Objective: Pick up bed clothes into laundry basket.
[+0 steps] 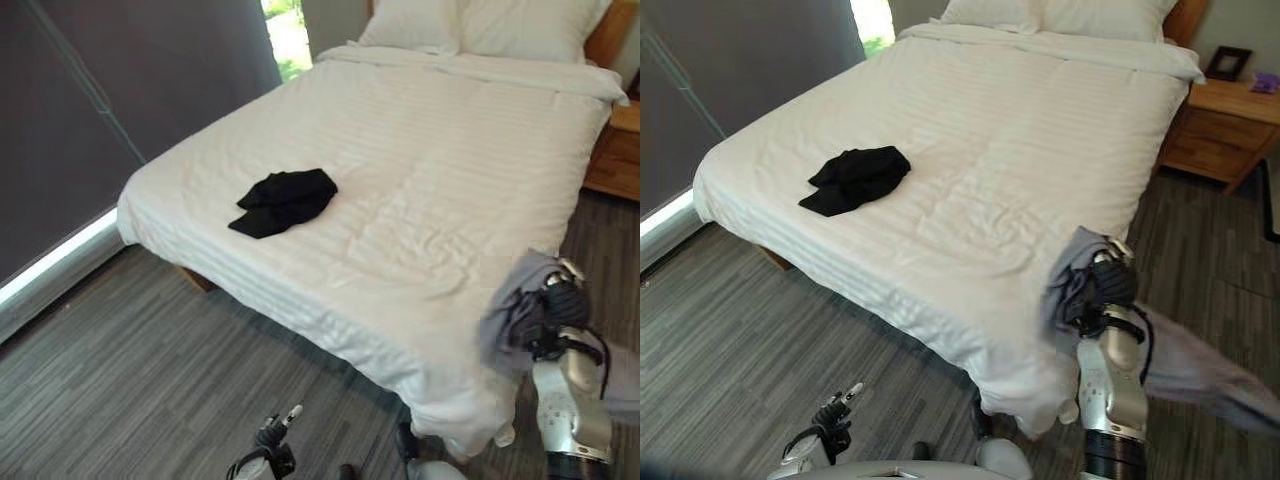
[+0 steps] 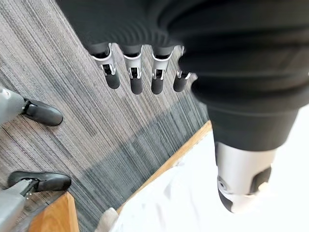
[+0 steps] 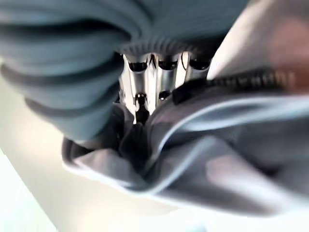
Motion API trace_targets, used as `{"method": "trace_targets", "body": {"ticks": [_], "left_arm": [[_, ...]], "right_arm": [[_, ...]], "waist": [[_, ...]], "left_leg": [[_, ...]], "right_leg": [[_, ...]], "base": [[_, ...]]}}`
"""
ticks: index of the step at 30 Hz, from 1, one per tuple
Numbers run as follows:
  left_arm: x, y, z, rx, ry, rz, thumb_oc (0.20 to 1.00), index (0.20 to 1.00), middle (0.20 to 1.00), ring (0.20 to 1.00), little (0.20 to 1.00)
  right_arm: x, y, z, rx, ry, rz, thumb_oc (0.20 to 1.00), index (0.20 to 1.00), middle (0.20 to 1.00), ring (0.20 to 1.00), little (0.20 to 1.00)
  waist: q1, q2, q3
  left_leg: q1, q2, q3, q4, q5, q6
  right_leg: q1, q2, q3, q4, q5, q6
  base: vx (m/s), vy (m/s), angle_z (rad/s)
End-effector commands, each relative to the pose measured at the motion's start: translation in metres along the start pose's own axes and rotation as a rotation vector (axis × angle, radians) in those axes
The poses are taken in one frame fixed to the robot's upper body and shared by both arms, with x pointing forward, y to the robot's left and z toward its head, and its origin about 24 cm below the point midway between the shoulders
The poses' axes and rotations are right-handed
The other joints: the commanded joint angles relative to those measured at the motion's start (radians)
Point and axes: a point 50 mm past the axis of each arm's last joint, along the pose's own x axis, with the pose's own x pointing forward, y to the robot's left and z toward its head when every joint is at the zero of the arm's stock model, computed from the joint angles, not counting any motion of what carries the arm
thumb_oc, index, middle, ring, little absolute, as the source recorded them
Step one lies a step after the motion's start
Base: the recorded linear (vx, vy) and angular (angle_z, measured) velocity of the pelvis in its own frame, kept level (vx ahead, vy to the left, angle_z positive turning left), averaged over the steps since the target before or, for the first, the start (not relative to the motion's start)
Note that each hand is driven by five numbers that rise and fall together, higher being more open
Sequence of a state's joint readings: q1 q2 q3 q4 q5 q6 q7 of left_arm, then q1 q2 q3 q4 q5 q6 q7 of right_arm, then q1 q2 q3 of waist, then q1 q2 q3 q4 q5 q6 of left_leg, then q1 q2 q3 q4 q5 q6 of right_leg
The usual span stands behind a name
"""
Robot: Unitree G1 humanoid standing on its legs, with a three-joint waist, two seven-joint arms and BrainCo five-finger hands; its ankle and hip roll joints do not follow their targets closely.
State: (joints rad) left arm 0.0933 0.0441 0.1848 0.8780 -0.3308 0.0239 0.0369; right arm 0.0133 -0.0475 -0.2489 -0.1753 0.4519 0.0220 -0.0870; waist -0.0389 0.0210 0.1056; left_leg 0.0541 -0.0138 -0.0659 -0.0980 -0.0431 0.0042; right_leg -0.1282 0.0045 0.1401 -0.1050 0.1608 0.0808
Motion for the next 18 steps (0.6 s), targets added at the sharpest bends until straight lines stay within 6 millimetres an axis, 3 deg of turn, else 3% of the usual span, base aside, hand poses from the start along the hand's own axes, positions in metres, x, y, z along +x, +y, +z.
{"method": "trace_targets", "body": {"ticks": [1,13,18], "left_arm": [[0.004,0.021,0.023,-0.008,-0.064,0.052,1.000,1.000,1.000,1.000,1.000],[0.003,0.013,0.027,0.004,-0.089,0.020,1.000,1.000,1.000,1.000,1.000],[0.001,0.024,0.037,-0.042,-0.136,0.062,1.000,1.000,1.000,1.000,1.000]], "right_arm": [[0.000,-0.001,0.035,-0.040,-0.132,0.151,0.200,0.200,0.200,0.200,0.200],[-0.005,0.011,0.019,0.002,-0.076,0.213,0.200,0.200,0.200,0.200,0.200],[-0.005,0.014,0.019,0.008,-0.070,0.232,0.200,0.200,0.200,0.200,0.200]], "waist": [[-0.007,-0.049,-0.021],[0.001,-0.044,-0.008],[0.010,-0.038,0.020]], "left_leg": [[0.008,-0.020,-0.020,0.011,0.024,0.004],[0.010,-0.015,-0.025,0.011,0.028,0.001],[0.000,0.006,-0.016,0.011,0.036,-0.008]], "right_leg": [[0.136,-0.046,0.035,0.018,-0.023,-0.023],[0.136,-0.048,0.021,0.026,-0.027,-0.025],[0.074,-0.024,0.005,0.138,-0.062,-0.033]], "base": [[0.00,0.000,0.00],[-0.01,-0.010,0.05],[-0.05,-0.041,-0.14]]}}
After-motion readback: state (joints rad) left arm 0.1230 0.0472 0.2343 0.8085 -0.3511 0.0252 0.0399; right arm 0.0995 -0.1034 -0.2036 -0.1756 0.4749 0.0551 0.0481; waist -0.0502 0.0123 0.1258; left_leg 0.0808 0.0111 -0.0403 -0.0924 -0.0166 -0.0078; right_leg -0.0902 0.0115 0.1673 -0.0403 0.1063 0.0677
